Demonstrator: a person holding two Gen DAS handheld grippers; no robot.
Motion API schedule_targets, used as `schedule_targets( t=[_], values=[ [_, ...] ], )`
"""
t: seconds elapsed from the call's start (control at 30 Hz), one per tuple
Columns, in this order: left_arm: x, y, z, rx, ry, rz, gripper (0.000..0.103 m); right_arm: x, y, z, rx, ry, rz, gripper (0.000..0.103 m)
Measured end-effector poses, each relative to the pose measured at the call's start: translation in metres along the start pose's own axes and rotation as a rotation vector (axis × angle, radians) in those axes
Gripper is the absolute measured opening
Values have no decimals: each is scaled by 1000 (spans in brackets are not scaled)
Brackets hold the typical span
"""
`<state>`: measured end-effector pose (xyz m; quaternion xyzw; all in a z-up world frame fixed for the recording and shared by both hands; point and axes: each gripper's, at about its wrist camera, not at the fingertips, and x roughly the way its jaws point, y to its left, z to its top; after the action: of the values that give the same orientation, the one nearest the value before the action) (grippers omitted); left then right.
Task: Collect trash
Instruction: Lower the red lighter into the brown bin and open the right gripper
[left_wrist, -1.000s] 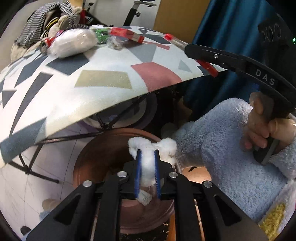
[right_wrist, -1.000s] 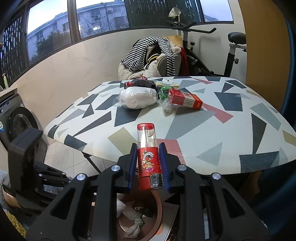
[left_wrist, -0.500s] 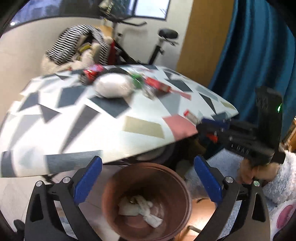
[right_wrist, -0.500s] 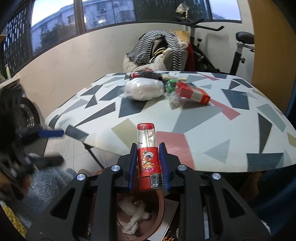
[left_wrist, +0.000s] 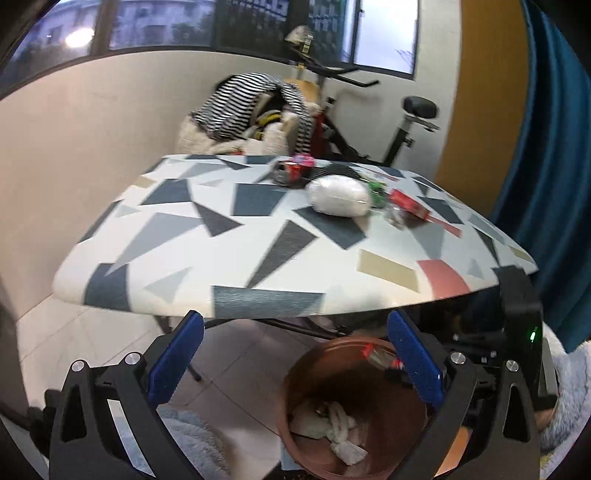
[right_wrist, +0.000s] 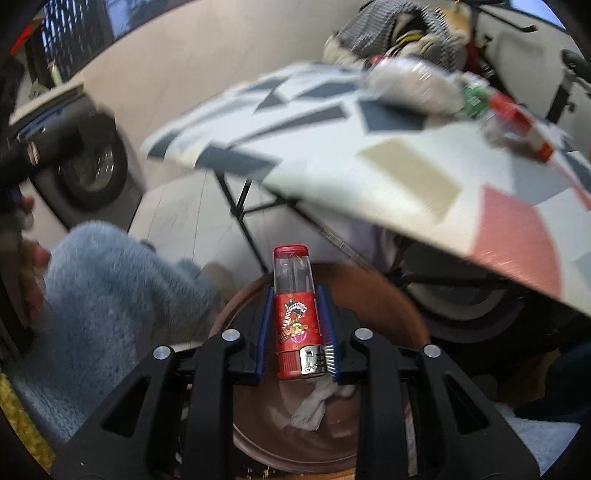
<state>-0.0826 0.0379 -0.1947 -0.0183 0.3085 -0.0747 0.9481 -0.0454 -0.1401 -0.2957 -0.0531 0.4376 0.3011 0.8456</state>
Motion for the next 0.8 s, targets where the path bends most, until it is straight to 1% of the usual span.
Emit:
schedule_targets(
  t=[0.07, 0.17, 0.3, 0.43, 0.5, 0.53, 0.57, 0.6, 0.7, 0.73, 0.77, 0.8],
  values=[
    [1, 2, -5, -11, 0, 22, 97, 12, 1, 0, 6, 33, 10, 27],
    [3, 4, -7, -12, 7, 37, 97, 21, 1, -1, 15, 52, 0, 27],
    [2, 10, -7, -33, -12, 46, 97, 23, 2, -5, 20, 54, -1, 27],
    [4, 14, -8, -58, 0, 52, 97, 23, 4, -4, 12, 46, 9, 27],
    [5, 14, -8, -59, 1, 56, 97, 21, 5, -3, 0, 30, -1, 29],
    [5, 14, -8, -58, 2, 56, 97, 21, 4, -3, -2, 26, -5, 32],
    [5, 13, -9, -56, 3, 55, 97, 19, 5, -3, -9, 16, -16, 43],
    [5, 12, -9, -52, 4, 56, 97, 17, 6, -2, -13, 8, -25, 57],
    [6, 10, -9, -43, 5, 62, 97, 5, 8, -1, -33, -47, -71, 78],
    [6, 10, -9, -41, 5, 65, 97, 3, 7, -1, -34, -53, -76, 84],
    [6, 9, -9, -39, 6, 69, 97, -3, 7, -1, -35, -78, -102, 96],
    [6, 9, -9, -39, 6, 72, 97, -6, 6, -1, -36, -94, -117, 97]
  ],
)
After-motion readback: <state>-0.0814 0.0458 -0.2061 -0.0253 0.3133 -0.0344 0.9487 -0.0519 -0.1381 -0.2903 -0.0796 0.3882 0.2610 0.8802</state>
